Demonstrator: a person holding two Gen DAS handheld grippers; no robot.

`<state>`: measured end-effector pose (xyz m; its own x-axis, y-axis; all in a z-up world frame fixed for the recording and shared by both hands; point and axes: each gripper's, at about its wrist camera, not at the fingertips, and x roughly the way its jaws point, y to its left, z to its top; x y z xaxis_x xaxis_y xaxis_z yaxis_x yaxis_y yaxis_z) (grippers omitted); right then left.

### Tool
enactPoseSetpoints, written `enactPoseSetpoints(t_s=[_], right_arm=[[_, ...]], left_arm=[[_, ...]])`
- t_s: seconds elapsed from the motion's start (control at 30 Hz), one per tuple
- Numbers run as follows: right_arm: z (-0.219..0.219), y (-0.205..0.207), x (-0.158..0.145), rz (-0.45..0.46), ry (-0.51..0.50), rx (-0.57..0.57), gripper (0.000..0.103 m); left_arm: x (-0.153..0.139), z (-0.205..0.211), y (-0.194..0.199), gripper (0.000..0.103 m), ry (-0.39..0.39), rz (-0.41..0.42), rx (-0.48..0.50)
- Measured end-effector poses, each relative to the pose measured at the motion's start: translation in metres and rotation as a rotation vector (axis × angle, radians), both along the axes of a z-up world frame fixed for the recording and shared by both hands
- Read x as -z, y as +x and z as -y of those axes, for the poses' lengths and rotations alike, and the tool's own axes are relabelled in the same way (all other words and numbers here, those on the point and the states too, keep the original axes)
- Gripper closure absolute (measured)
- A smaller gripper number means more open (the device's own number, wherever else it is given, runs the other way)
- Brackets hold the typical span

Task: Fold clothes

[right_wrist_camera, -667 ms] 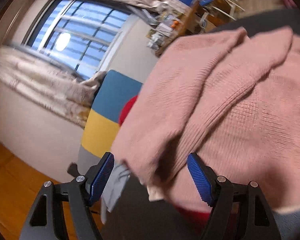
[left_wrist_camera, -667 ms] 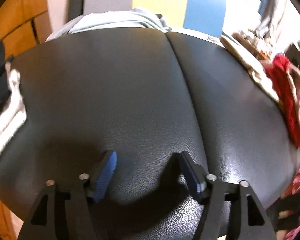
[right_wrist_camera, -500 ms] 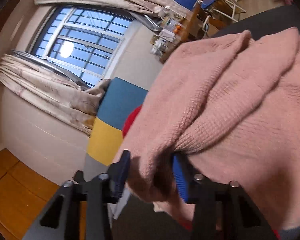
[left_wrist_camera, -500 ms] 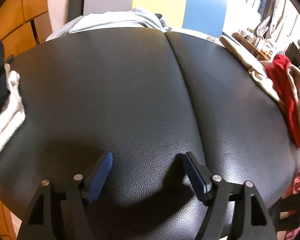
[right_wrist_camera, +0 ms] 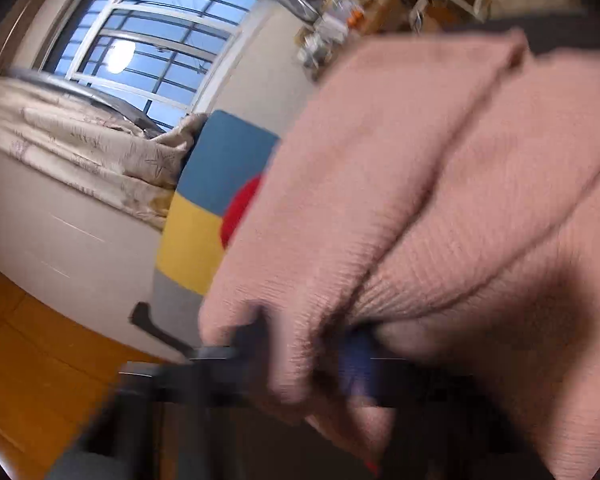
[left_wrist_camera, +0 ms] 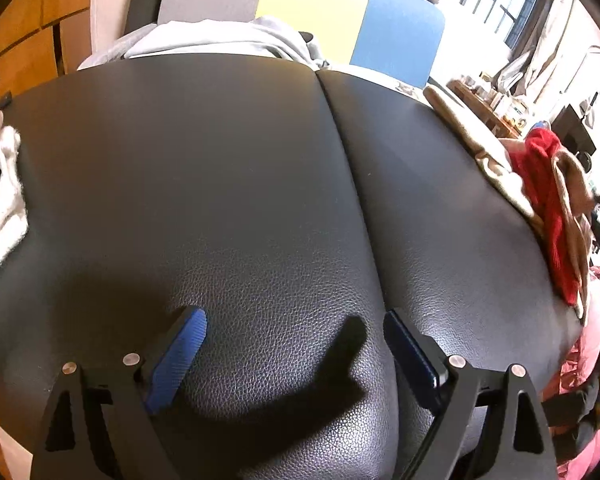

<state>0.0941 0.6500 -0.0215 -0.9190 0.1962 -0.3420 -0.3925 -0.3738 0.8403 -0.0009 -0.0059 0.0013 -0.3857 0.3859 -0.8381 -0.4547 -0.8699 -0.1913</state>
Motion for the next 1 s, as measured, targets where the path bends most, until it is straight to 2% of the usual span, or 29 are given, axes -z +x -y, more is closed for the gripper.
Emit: enactPoseSetpoints(t_s=[0.1, 0.17, 0.23, 0.3, 0.33, 0.4, 0.43, 0.47, 0.53, 0.6, 0.7, 0.83, 0.9, 1.0], right_arm=[[0.039, -0.013, -0.066, 0.071, 0.208, -0.029, 0.087], [0.072, -0.019, -0.103, 0.098, 0.354, -0.127, 0.087], [0.115, -0.03, -0.127, 0.082, 0.43, -0.27, 0.087], [0.179, -0.078, -0.133, 0.064, 0.424, -0.386, 0.087], [0.202, -0.09, -0.124, 0.079, 0.436, -0.432, 0.087], [0.235, -0.103, -0.095, 0.12, 0.438, -0.496, 0.081], [0.248, -0.106, -0.081, 0.142, 0.436, -0.516, 0.071], [0.261, -0.109, -0.067, 0.165, 0.433, -0.536, 0.051], [0.287, -0.115, -0.038, 0.209, 0.428, -0.575, 0.028], [0.302, -0.117, -0.012, 0.247, 0.414, -0.601, 0.027], [0.301, -0.095, 0.009, 0.229, 0.359, -0.624, 0.027], [0.282, -0.058, 0.043, 0.265, 0.371, -0.61, 0.027], [0.276, -0.036, 0.05, 0.286, 0.364, -0.557, 0.025], [0.246, -0.003, 0.057, 0.292, 0.28, -0.45, 0.019]], left_arm=[[0.007, 0.001, -0.001, 0.012, 0.018, -0.008, -0.001], [0.007, 0.005, -0.001, 0.013, 0.035, -0.01, -0.004], [0.004, 0.006, 0.006, 0.015, 0.054, -0.007, -0.032], [0.003, 0.007, 0.005, 0.018, 0.104, 0.028, -0.046], [0.002, 0.009, 0.004, 0.021, 0.124, 0.044, -0.055], [-0.002, 0.015, -0.002, 0.021, 0.152, 0.079, -0.061], [-0.003, 0.018, -0.003, 0.022, 0.167, 0.094, -0.064], [-0.004, 0.019, -0.003, 0.022, 0.163, 0.095, -0.067], [-0.008, 0.015, 0.004, 0.025, 0.136, 0.077, -0.06], [-0.019, 0.007, 0.007, 0.025, 0.122, 0.028, -0.013], [-0.037, -0.016, 0.014, 0.025, 0.118, -0.06, 0.089], [-0.056, -0.081, 0.029, 0.025, 0.11, -0.147, 0.259], [-0.065, -0.113, 0.036, 0.025, 0.106, -0.19, 0.343], [-0.079, -0.162, 0.047, 0.025, 0.1, -0.255, 0.47]])
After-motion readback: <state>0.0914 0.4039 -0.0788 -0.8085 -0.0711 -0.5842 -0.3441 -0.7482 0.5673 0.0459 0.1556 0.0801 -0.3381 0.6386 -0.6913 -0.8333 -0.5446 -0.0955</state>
